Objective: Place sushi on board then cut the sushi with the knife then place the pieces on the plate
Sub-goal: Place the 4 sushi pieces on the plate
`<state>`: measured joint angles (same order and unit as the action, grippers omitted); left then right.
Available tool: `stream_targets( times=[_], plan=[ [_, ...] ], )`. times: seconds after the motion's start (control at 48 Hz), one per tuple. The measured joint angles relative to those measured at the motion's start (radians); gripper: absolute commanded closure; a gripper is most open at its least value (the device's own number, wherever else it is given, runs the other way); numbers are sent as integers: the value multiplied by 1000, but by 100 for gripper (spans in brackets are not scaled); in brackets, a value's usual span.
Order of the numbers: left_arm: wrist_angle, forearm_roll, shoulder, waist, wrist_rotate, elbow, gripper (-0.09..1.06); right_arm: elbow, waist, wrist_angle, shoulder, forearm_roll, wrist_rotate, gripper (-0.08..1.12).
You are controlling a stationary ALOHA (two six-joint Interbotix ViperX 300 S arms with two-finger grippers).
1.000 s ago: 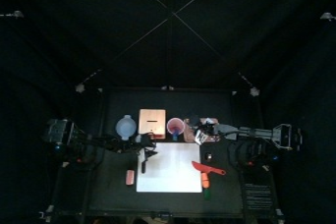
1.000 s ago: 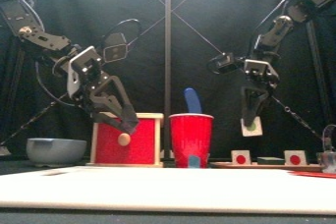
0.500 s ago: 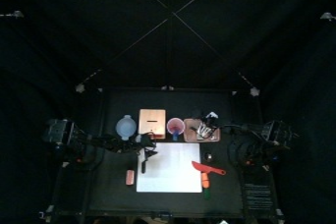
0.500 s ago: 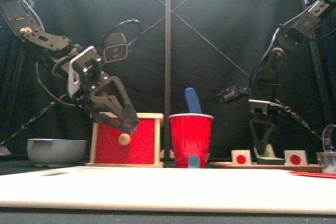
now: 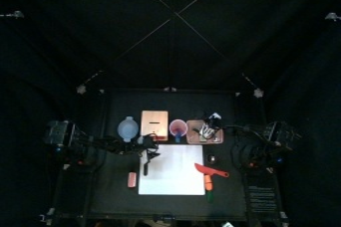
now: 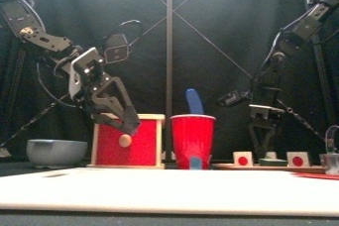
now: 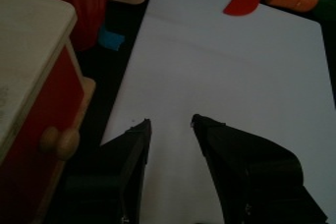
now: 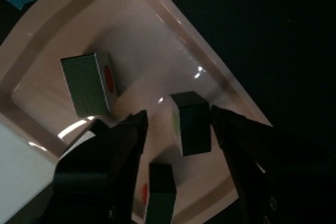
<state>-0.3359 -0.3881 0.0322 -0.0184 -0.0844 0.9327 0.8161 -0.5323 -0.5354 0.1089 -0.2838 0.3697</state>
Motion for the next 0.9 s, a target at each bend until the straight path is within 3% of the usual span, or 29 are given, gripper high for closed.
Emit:
stream_targets(
  times=[0.479,0.896],
  plan=[
    [0,0,0,0,0,-8,18,-11,29,2,215,2,8,15],
    [0,0,0,2,0,-8,18,-11,127,55,253,3,3,15]
  ],
)
